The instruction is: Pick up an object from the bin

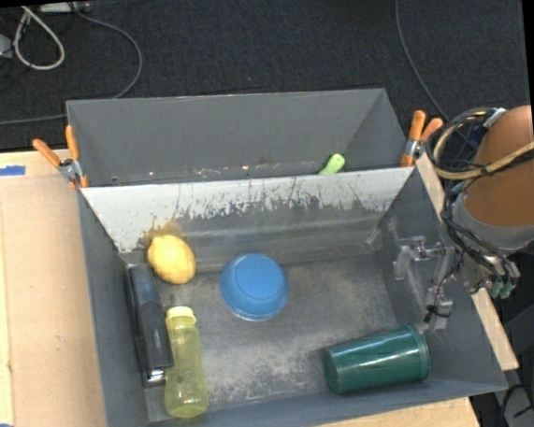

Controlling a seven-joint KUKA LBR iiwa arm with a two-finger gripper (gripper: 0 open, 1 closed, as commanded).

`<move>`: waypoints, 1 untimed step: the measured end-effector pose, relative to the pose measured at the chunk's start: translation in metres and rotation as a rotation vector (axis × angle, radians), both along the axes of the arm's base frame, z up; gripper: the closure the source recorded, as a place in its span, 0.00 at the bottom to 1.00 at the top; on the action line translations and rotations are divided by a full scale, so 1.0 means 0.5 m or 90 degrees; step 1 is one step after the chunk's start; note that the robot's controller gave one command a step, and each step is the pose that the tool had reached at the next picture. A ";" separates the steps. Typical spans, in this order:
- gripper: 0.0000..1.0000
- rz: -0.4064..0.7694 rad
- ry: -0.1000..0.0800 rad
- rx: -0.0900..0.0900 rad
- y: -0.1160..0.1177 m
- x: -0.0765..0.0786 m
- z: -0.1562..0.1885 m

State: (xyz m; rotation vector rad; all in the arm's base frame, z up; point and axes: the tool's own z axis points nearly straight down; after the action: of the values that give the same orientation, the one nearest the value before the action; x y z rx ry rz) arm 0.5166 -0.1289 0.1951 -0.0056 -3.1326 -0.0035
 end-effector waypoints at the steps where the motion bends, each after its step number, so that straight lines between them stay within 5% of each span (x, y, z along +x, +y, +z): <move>1: 0.00 0.004 -0.005 -0.001 0.002 0.003 0.009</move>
Offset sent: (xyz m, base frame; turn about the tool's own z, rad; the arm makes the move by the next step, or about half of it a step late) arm -0.0447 0.0392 -0.1251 -0.4498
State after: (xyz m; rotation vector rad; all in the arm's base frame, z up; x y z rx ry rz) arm 0.5183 -0.1280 0.1997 0.0036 -3.1400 -0.0014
